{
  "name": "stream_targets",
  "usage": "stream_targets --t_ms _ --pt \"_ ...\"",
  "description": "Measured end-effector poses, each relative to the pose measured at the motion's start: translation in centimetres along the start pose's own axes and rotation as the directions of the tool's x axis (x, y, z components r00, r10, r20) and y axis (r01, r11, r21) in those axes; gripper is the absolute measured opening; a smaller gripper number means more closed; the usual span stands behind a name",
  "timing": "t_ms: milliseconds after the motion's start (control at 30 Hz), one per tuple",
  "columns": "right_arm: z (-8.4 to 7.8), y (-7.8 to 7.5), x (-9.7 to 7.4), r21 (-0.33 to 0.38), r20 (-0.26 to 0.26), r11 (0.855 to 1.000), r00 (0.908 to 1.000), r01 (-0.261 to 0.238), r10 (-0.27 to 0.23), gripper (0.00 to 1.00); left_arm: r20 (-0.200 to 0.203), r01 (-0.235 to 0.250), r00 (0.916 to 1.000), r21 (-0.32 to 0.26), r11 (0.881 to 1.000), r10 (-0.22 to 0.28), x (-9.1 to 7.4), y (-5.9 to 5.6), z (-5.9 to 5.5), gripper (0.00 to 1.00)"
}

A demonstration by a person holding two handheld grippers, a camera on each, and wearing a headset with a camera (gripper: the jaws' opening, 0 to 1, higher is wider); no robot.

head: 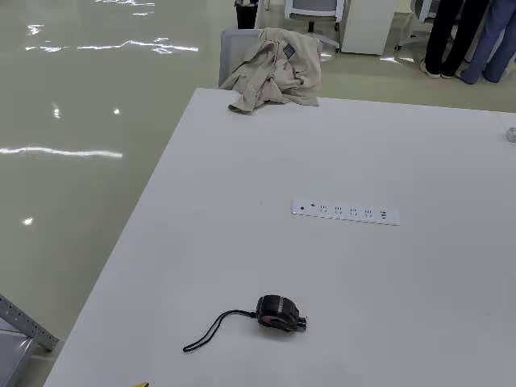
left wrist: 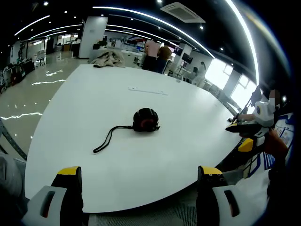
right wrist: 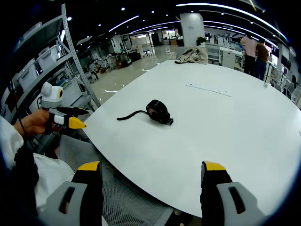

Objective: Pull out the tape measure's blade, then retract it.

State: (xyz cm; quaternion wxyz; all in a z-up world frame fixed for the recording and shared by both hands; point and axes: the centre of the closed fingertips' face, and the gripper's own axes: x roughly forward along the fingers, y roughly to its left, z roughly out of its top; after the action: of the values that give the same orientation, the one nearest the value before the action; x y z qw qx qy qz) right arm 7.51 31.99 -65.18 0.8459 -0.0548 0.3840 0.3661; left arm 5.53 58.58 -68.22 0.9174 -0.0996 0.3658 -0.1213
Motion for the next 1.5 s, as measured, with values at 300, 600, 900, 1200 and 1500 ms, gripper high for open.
stream_targets --t_ms 300,600,900,1200,1500 --pt "0.0 0.0 0.2 -0.001 -0.003 1.000 1.0000 -0.002 0.002 0.89 -0.004 0.004 1.0000 0.001 1.000 -0.004 0.1 0.0 -0.1 1.00" --pt "-0.1 -0.4 0.2 0.000 -0.006 1.000 1.0000 0.004 -0.004 0.89 -0.009 0.012 0.9999 0.012 1.000 -0.012 0.5 -0.2 0.3 1.00" --pt "-0.1 -0.5 0.3 0.000 -0.008 1.000 1.0000 0.003 -0.003 0.89 -0.012 0.020 0.9997 0.020 1.000 -0.020 1.0 -0.5 0.7 1.00" --pt "0.2 -0.8 1.0 -0.008 -0.006 1.000 1.0000 0.003 -0.003 0.89 -0.013 0.030 0.9995 0.021 0.999 -0.030 1.7 -1.0 1.1 1.00" --pt "0.2 -1.4 1.6 -0.031 -0.007 1.000 1.0000 -0.002 0.002 0.89 -0.008 0.028 0.9996 0.018 0.999 -0.028 2.4 -1.2 1.4 1.00"
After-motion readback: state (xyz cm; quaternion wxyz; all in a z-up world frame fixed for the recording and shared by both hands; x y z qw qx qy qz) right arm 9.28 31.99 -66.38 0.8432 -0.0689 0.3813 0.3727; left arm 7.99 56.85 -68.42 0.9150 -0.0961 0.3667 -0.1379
